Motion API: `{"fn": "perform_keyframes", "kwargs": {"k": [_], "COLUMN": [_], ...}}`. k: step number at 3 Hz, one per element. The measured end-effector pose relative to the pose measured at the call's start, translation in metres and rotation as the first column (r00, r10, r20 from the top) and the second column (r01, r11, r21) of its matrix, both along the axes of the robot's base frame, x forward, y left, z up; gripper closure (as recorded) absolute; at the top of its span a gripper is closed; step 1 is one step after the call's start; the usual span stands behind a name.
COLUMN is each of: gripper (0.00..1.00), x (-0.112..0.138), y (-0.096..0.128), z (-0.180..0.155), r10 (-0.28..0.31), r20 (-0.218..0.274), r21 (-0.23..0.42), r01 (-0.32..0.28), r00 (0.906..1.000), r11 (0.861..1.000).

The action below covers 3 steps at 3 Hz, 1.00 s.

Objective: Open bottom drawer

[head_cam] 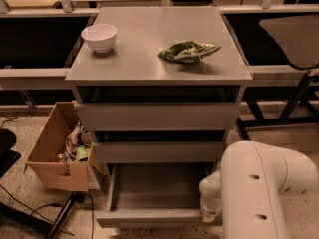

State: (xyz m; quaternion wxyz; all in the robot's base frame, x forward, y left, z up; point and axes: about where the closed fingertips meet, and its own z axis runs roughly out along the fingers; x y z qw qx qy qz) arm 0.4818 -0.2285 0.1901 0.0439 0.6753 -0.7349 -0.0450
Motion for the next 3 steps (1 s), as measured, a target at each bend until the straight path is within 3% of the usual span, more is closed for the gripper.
{"fn": "perform_keyframes", "kwargs": {"k": [1,2,3], "gripper": [0.5,0.19,0.0], "x": [0.0,0.0,-0.0009], "y": [0.0,0.0,0.0001], "z": [0.0,0.0,-0.0011], "r10": [0.0,0.0,0.0], "r20": [0.0,0.0,-0.003], "r21": [0.0,0.0,0.003], "r01": [0.0,0.0,0.0], "r00": [1.0,1.0,1.0], "r11": [1.0,1.0,1.0]}}
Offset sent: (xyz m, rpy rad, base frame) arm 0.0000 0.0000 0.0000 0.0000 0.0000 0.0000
